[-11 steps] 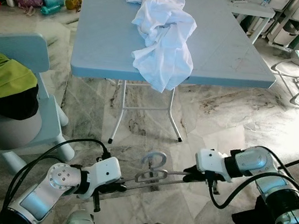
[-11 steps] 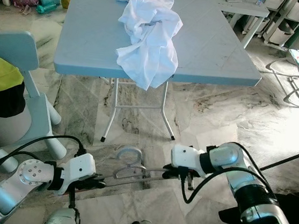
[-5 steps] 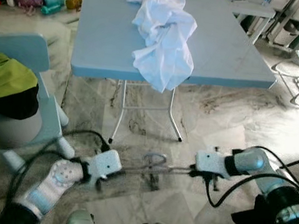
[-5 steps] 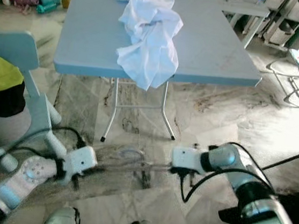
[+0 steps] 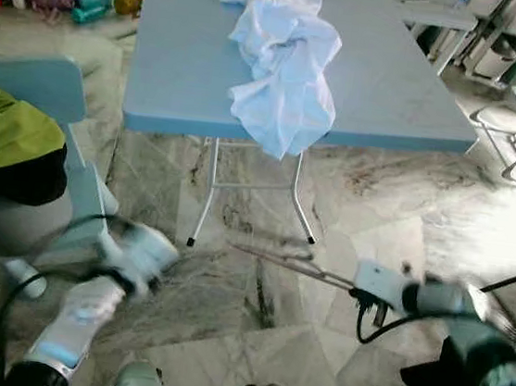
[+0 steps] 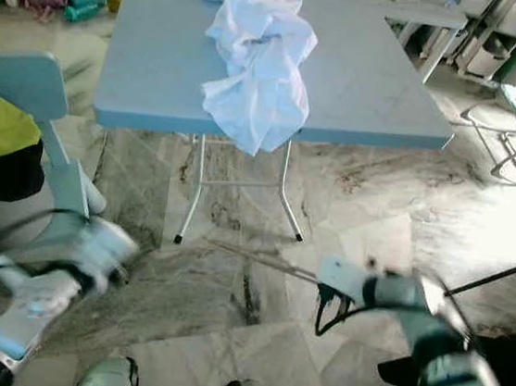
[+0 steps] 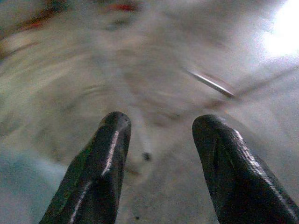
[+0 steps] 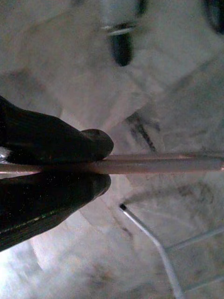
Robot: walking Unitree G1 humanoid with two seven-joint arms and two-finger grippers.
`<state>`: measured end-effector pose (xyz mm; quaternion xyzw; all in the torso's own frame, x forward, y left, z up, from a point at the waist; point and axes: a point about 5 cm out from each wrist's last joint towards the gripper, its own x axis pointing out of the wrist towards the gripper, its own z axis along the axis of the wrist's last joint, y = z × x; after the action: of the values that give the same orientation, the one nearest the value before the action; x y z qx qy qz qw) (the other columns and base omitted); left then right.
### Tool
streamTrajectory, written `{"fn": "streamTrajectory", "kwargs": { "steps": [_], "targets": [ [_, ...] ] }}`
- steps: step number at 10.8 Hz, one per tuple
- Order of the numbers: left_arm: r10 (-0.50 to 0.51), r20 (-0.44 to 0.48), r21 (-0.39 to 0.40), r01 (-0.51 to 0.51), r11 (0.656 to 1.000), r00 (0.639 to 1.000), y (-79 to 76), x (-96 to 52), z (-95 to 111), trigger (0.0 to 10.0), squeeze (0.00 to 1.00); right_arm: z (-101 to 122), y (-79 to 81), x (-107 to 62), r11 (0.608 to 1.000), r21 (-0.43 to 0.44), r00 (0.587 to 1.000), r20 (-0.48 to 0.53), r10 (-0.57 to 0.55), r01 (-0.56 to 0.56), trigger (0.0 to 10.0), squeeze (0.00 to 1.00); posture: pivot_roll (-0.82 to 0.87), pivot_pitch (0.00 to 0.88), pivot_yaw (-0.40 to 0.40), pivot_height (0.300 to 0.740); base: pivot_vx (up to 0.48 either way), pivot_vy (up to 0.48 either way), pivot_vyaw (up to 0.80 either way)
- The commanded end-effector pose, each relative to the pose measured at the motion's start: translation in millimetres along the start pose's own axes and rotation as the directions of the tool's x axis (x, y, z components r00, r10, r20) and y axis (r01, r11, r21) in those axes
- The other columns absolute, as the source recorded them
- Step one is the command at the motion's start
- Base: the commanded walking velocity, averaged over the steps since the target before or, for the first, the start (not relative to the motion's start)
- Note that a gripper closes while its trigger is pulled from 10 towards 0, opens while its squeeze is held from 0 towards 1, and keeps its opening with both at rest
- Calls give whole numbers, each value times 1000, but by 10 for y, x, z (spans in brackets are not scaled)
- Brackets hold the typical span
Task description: Hang hanger
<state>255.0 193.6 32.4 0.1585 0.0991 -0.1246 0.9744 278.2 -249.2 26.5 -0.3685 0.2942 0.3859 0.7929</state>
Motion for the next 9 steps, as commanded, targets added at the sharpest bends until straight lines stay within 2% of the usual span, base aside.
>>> {"fn": "streamTrajectory", "kwargs": {
  "steps": [1, 2, 3, 4, 5, 6, 7, 8, 9],
  "targets": [
    [110, 11, -37, -109, 993, 994, 75, -27, -21, 10000, 1000, -60, -25, -29, 994, 86, 998, 6, -68, 68, 0, 0, 86, 83, -116, 740, 0, 0, 0],
    [133, 132, -114, -118, 986, 982, 95, 19, 229, 10000, 1000, -115, -52, -26, 931, 288, 971, 13, -238, 224, 0, 0, 90, 76, -122, 740, 0, 0, 0],
    [143, 216, -137, -116, 984, 966, 109, 67, 447, 10000, 1000, -133, -93, -40, 825, 448, 919, 15, -393, 345, 0, 0, 89, 75, -124, 740, 0, 0, 0],
    [138, 268, -139, -103, 985, 953, 83, 76, 573, 10000, 1000, -111, -106, -52, 710, 572, 854, 31, -519, 411, 0, 0, 82, 79, -117, 740, 0, 0, 0],
    [125, 303, -133, -88, 987, 945, -4, 31, 633, 10000, 1000, -53, -53, -52, 563, 692, 765, 25, -644, 451, 0, 0, 72, 85, -107, 740, 0, 0, 0],
    [133, 270, -142, -98, 985, 954, -81, -44, 552, 10000, 1000, -3, 90, -32, 455, 750, 702, -18, -712, 480, 0, 0, 67, 96, -96, 740, 0, 0, 0],
    [136, 242, -149, -101, 984, 961, -114, -87, 505, 10000, 1000, 32, 209, -29, 403, 775, 665, -29, -747, 487, 0, 0, 65, 98, -94, 740, 0, 0, 0],
    [163, 222, -208, -117, 971, 961, -99, -127, 514, 10000, 808, 25, 370, -42, 358, 787, 647, -66, -760, 501, 0, 0, 72, 111, -91, 740, 0, 0, 0],
    [153, 203, -220, -107, 970, 967, -119, -153, 493, 10000, 0, -18, 473, -33, 334, 790, 670, -127, -731, 515, 0, 0, 70, 127, -96, 740, 0, 0, 0]
  ]
}}
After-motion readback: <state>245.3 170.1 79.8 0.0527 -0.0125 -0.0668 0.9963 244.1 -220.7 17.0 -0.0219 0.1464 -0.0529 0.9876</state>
